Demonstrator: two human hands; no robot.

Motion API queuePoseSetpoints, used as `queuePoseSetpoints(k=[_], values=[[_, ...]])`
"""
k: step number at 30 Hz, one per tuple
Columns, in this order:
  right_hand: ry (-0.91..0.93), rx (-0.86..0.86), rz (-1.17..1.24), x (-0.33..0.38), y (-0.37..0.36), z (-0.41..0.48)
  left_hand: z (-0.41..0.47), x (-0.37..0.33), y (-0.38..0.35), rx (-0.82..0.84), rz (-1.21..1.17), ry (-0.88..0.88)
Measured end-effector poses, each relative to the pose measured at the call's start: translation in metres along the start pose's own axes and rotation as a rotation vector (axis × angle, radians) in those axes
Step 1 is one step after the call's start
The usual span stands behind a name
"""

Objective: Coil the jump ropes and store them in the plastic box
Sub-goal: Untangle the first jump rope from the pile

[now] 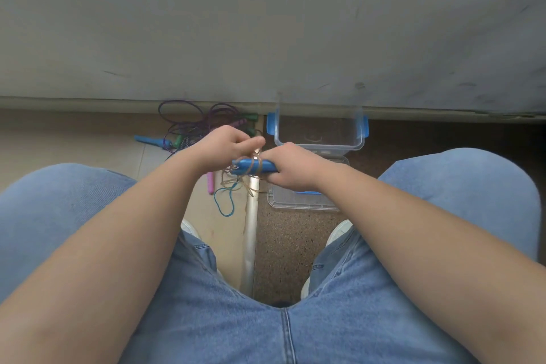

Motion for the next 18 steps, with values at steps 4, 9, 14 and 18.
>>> queuePoseSetpoints(k=[4, 9, 14, 18], values=[[-0.178, -0.242, 0.316, -0.003, 0.009, 0.005, -0.002, -0.001, -0.002, -0.122, -0.357, 0.088], [-0.534, -0.323, 0.243, -0.028, 0.013, 0.01, -0.01, -0.013, -0.02, -0.092, -0.035, -0.071], [-0.512, -0.045, -0.07, -0.02, 0.007, 0.006, -0.016, -0.031, -0.019, 0.059, 0.384, -0.318], [-0.243, 0.148, -0.25, 0.001, -0.001, 0.0, -0.012, -0.022, -0.003, -0.023, 0.608, -0.426]])
Point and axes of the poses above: each hand's wrist, its own z-axis towards the middle knuckle, its own y-axis out of the back of the hand, x = y × z, the point moved 3 cm from there along z, towards the middle knuckle, and after that the axes turned 14 degrees about -z, right-handed, at the moved point
